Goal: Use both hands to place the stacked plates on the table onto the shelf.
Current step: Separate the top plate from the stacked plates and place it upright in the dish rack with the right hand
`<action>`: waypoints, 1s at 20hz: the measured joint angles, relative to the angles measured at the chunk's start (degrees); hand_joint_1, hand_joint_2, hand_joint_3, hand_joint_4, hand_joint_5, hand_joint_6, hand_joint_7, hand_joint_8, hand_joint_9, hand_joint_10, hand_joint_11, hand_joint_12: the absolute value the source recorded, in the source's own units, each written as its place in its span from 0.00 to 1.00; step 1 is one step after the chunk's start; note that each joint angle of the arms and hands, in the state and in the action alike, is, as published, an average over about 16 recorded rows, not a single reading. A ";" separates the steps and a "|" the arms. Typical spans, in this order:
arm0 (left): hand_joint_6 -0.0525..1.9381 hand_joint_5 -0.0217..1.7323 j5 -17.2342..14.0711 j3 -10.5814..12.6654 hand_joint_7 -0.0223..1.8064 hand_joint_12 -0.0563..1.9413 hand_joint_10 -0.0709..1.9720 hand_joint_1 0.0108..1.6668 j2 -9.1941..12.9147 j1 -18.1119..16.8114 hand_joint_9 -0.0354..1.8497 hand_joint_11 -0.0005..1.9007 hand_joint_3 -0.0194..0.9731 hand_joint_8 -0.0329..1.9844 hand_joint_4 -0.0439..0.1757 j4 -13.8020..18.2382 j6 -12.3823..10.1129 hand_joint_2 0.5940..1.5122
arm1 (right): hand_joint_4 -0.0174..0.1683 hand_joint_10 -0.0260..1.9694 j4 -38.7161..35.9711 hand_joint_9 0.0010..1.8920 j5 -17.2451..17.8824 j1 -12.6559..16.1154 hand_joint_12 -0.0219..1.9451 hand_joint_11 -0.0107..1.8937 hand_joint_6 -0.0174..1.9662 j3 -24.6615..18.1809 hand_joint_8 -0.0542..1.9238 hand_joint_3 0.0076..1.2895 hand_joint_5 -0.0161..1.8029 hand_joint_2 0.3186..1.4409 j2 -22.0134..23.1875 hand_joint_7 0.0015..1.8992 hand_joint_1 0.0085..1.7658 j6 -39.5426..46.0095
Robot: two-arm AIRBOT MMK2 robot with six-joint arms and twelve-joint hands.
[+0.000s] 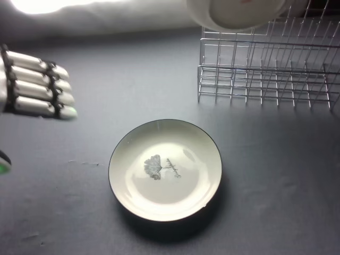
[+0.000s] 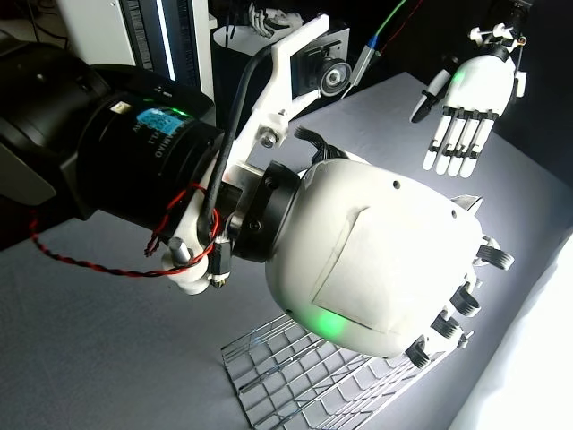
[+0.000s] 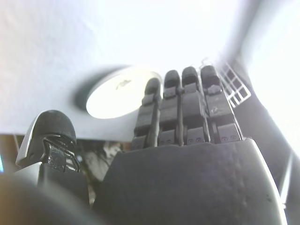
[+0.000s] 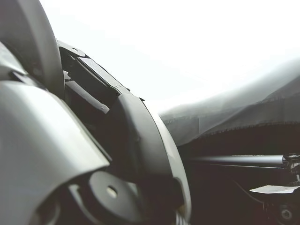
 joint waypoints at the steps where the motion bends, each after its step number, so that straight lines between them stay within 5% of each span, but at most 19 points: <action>1: 0.03 0.07 -0.77 -0.14 0.08 0.11 0.04 0.01 -0.27 0.10 0.07 0.01 0.02 0.02 0.21 -0.43 -0.68 0.67 | 0.08 0.46 0.19 0.48 0.12 -0.28 0.81 0.31 0.55 -0.04 0.55 0.00 0.47 0.70 0.26 0.50 0.71 0.00; 9: 0.03 0.07 -7.34 0.85 0.08 0.11 0.04 0.01 -4.60 1.08 0.07 0.01 0.03 0.02 0.21 -2.39 -4.55 0.67 | 0.07 0.50 0.64 0.47 1.54 -3.49 0.82 0.31 0.56 -0.34 0.55 0.00 0.47 0.70 2.29 0.50 0.71 0.00; 20: 0.03 0.07 -14.59 6.10 0.08 0.11 0.04 0.01 -11.78 2.58 0.07 0.01 0.03 0.02 0.21 -2.11 -2.21 0.67 | 0.06 0.57 1.33 0.46 6.69 -9.80 0.82 0.30 0.56 0.05 0.53 0.00 0.46 0.69 3.02 0.51 0.71 -0.36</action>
